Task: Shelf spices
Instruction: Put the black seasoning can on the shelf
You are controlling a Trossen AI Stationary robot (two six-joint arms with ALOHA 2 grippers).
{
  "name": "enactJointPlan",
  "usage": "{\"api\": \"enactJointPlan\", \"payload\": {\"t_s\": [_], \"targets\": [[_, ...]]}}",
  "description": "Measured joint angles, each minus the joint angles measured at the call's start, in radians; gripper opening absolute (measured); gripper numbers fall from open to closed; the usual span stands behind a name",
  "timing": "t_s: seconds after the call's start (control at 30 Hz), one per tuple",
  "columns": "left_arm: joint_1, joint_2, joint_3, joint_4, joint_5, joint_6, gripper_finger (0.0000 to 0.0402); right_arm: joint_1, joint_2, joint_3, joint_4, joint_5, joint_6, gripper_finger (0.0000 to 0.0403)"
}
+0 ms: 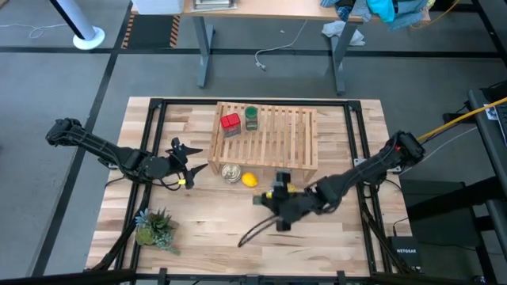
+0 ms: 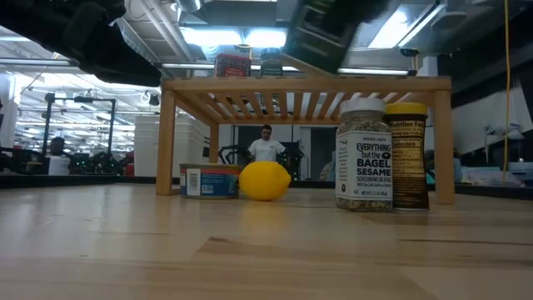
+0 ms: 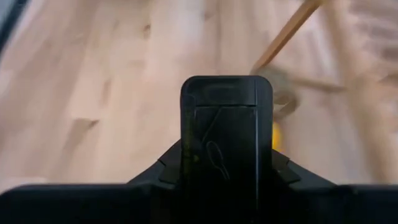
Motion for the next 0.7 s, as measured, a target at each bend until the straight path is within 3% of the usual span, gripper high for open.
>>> {"api": "enactJointPlan", "payload": {"t_s": [0.17, 0.37, 0.7], "targets": [[0.0, 0.002, 0.0, 0.0, 0.0, 0.0, 0.0266, -0.115, 0.0, 0.055, -0.001, -0.015, -0.206, 0.0117], [0.0, 0.007, 0.0, 0.0, 0.0, 0.0, 0.0266, -0.273, 0.0, 0.142, -0.018, -0.174, -0.392, 0.0117], [-0.002, 0.025, 0.0, 0.002, 0.0, -0.002, 0.0266, -0.515, 0.0, 0.22, -0.053, -0.399, -0.554, 0.0117]]}}
